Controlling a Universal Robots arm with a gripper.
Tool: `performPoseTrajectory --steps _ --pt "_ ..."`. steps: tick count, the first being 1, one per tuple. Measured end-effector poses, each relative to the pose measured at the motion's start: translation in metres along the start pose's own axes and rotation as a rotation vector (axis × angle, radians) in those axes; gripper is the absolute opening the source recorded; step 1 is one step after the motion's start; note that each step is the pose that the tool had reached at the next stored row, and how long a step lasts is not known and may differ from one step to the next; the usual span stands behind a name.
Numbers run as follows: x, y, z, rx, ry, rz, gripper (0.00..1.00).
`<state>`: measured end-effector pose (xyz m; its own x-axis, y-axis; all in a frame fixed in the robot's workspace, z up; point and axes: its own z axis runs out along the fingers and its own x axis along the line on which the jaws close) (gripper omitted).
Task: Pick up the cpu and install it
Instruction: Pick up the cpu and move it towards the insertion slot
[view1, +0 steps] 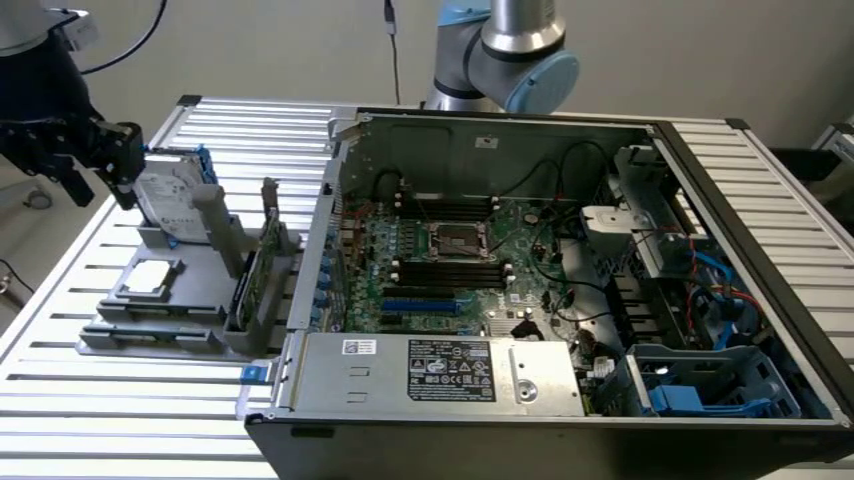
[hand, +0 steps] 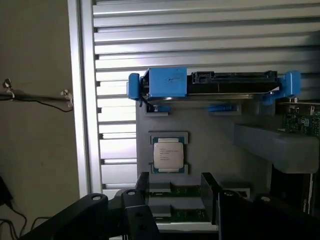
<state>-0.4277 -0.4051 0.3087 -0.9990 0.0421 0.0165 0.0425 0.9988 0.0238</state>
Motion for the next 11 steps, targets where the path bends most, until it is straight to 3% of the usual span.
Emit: performPoseTrajectory --steps 4,5,11 --pt "0.0 -0.002 0.0071 0.0002 0.0003 -0.011 0.56" --pt "0.0 -0.0025 0.0091 0.0003 0.0004 -0.013 0.62" --pt "-0.001 -0.0053 0.0198 0.0004 0.0006 -0.026 0.62"
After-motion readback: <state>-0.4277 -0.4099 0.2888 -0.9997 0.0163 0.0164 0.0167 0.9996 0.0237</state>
